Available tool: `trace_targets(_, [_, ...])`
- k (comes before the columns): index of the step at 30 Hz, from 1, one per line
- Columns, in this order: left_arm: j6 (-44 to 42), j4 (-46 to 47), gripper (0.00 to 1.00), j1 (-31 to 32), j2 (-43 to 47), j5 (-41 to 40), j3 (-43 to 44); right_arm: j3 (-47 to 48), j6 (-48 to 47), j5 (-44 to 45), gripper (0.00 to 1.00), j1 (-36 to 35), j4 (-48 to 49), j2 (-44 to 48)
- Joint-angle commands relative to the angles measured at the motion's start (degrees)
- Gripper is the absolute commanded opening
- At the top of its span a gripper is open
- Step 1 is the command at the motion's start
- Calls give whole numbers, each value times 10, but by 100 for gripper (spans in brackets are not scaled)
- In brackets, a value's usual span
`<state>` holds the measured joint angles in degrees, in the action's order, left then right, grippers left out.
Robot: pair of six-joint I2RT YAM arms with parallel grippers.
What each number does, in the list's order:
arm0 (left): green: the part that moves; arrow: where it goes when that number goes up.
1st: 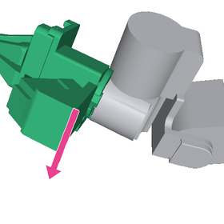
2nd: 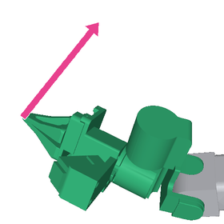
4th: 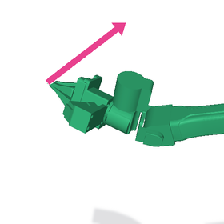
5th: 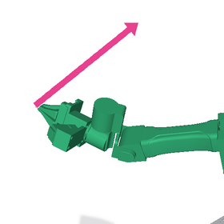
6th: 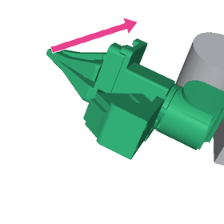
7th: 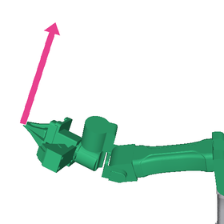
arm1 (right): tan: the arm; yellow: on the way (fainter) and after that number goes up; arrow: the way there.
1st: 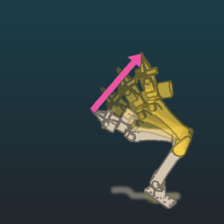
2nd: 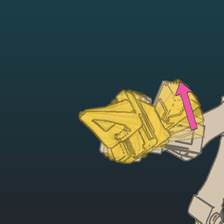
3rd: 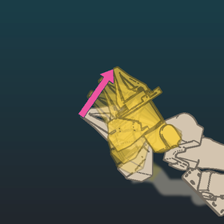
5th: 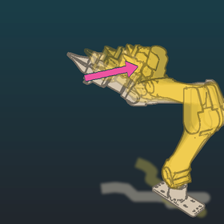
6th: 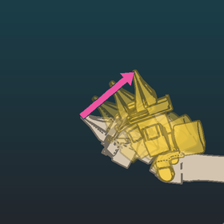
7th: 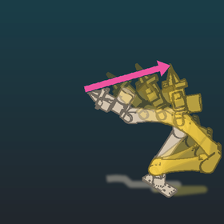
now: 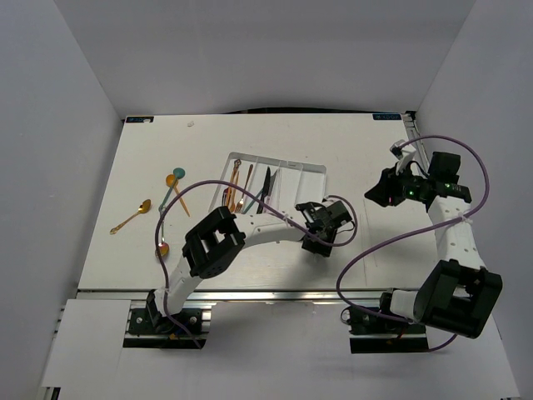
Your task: Sort the eating utensils into containers
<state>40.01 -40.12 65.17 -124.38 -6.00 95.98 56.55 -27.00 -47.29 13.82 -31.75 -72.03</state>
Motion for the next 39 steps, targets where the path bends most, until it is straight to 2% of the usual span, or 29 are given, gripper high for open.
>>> trace_targets(1, [12, -50, 47, 8, -21, -67, 43, -4, 6, -8, 44, 2, -2, 21])
trace_targets(5, [17, -60, 44, 11, -33, -86, 48, -10, 12, -11, 44, 1, 1, 27])
trace_targets(10, [12, -59, 29, 14, -38, -89, 46, -14, 13, -13, 44, 1, 0, 29])
trace_targets(15, [-1, -58, 20, 24, -37, -90, 58, -11, 13, -14, 44, 1, -2, 31])
trace_targets(25, [-34, -33, 5, 39, 1, -28, 74, -7, 10, -14, 44, 1, -9, 37])
trace_targets(30, [-34, -20, 0, 36, 49, -34, 76, -2, -5, -8, 43, 1, -19, 46])
trace_targets(39, [-16, -17, 0, -10, 108, -13, 69, 36, -4, -9, 43, 1, -28, 58])
